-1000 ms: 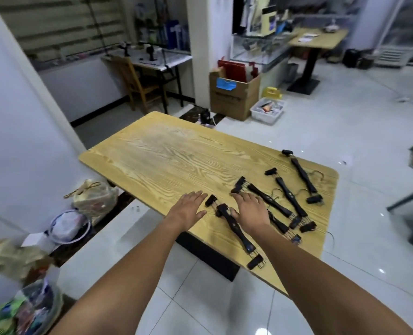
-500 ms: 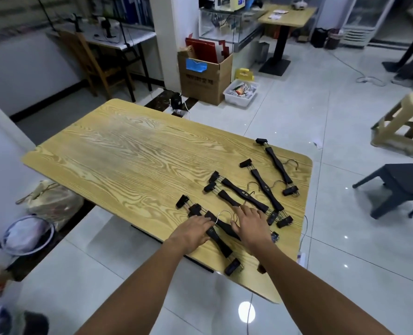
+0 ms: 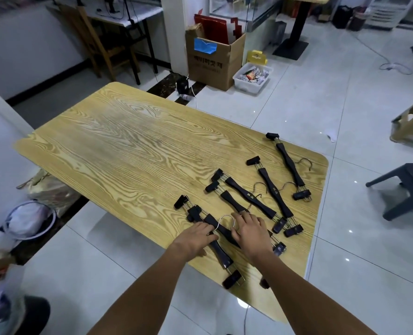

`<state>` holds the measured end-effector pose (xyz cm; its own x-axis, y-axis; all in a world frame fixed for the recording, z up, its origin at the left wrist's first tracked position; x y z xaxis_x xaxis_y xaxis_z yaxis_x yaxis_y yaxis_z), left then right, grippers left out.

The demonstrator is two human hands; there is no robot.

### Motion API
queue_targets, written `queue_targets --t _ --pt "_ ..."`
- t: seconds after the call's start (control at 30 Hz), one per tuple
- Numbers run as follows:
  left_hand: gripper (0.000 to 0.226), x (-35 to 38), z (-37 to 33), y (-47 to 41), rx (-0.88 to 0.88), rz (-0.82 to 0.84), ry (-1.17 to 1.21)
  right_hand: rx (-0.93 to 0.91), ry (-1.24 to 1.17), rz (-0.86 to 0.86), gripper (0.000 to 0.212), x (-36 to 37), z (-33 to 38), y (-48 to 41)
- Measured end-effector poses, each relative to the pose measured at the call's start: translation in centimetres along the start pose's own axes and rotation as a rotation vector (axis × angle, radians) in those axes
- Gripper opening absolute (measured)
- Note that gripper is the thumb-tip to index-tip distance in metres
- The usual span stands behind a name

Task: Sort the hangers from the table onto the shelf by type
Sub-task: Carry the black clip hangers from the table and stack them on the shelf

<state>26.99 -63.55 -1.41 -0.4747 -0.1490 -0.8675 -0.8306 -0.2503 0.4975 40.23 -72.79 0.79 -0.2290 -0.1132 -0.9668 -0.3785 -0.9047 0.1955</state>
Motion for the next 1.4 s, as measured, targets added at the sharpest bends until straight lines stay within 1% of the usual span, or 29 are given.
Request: queue_targets --t 0.13,0.27,0.37,0.53,0.7,0.83,1.0,1.07,1.13,1.23,1.33,1.4 --pt "0.055 0.4 0.1 -1.0 0.026 -0.014 -0.104 -0.001 -0.022 0.014 0.046 1.1 0.0 0.1" --pt "0.042 0.9 0.2 -1.6 0.041 -0.062 -0.169 0.021 -0.028 -0.019 0.044 1.6 -0.6 0.5" --pt "0.037 1.5 0.6 -1.7 0.062 -0.084 -0.197 0.041 -0.036 -0.015 0.046 1.6 -1.3 0.9" --pt "0.046 1.7 1.4 -1.0 0.035 -0.119 -0.181 0.060 -0.033 -0.048 0.045 1.3 -2.0 1.4" --pt "0.037 0.3 2.2 0.4 0.019 -0.131 -0.144 0.078 -0.023 0.002 0.047 1.4 -1.9 1.6" --pt "0.037 -0.8 3.1 1.4 -0.001 -0.156 -0.164 0.109 0.006 0.065 0.041 1.4 -1.3 2.0" --pt "0.038 -1.9 3.9 2.2 -0.004 -0.164 -0.196 0.146 -0.001 0.200 0.039 2.3 -0.8 2.0" --pt "0.037 -2.0 4.1 2.4 -0.001 -0.173 -0.192 0.154 0.016 0.232 0.044 2.5 -0.6 1.9" --pt "0.038 -1.9 4.2 2.6 0.008 -0.184 -0.188 0.153 0.023 0.247 0.048 2.8 -0.4 1.8" --pt "0.038 -1.9 4.2 3.0 0.010 -0.186 -0.187 0.151 0.021 0.256 0.048 3.1 0.0 1.5" --pt "0.037 -1.8 4.5 3.4 0.008 -0.179 -0.194 0.151 -0.005 0.239 0.047 2.7 0.4 1.4" --pt "0.035 -2.0 4.8 4.1 0.020 -0.208 -0.191 0.146 -0.022 0.215 0.048 2.2 0.8 1.4"
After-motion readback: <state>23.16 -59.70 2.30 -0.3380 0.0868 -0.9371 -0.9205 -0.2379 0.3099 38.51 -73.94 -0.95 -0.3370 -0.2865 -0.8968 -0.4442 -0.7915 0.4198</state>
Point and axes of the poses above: each hand's wrist, its own y-axis away from the middle knuckle, its own x-axis out of the palm, z = x × y, the point moved 3 cm from there along -y, towards the middle knuckle, and after that the axes turned 1 degree about -y, right-handed, at the moved point
